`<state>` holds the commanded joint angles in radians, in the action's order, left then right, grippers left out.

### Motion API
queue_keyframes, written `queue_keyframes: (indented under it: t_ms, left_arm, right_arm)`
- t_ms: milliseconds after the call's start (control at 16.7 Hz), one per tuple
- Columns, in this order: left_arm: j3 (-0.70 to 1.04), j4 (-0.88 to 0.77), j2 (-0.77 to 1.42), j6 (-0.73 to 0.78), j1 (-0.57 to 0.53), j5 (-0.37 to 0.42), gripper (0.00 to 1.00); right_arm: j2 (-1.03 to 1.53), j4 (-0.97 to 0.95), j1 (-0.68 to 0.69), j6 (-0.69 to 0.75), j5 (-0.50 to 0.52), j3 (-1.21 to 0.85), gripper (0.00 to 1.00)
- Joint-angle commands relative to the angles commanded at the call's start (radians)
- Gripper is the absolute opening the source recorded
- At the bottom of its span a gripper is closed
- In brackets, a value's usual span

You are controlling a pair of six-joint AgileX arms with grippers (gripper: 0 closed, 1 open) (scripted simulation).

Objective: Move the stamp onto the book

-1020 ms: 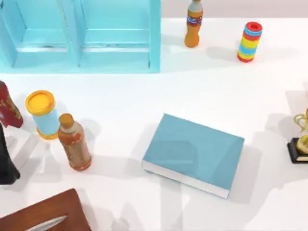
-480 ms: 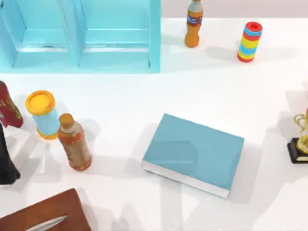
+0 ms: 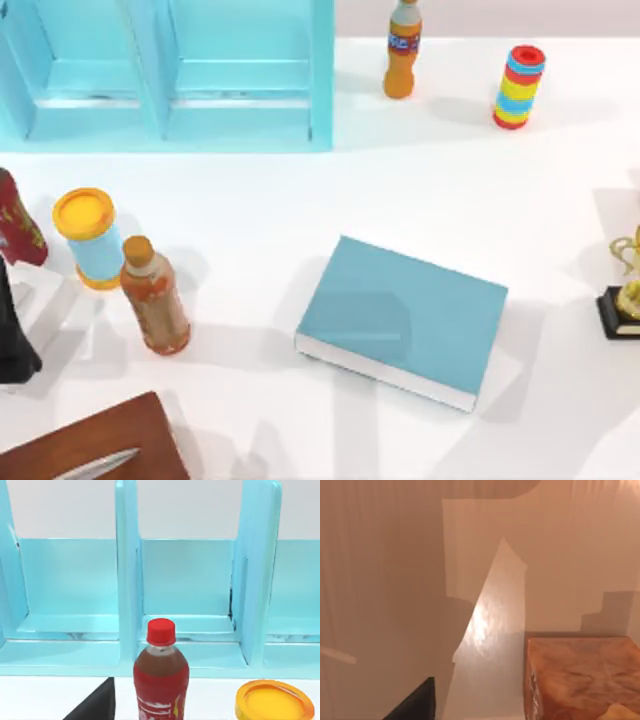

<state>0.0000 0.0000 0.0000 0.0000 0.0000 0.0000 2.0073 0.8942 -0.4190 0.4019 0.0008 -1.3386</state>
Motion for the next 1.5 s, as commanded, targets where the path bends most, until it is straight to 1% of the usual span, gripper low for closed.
queue_keyframes:
  t_ms: [300, 1080, 1140, 1500]
  left_arm:
    - [0.000, 0.000, 0.000, 0.000, 0.000, 0.000, 1.00]
    - [0.000, 0.000, 0.000, 0.000, 0.000, 0.000, 1.00]
    - [0.000, 0.000, 0.000, 0.000, 0.000, 0.000, 1.00]
    - [0.000, 0.000, 0.000, 0.000, 0.000, 0.000, 1.00]
  right_arm:
    - [0.004, -0.008, -0.001, 0.001, 0.000, 0.008, 1.00]
    - [0.004, -0.008, -0.001, 0.001, 0.000, 0.008, 0.02]
    - [0.004, -0.008, -0.001, 0.001, 0.000, 0.008, 0.00]
    - [0.004, -0.008, -0.001, 0.001, 0.000, 0.008, 0.00]
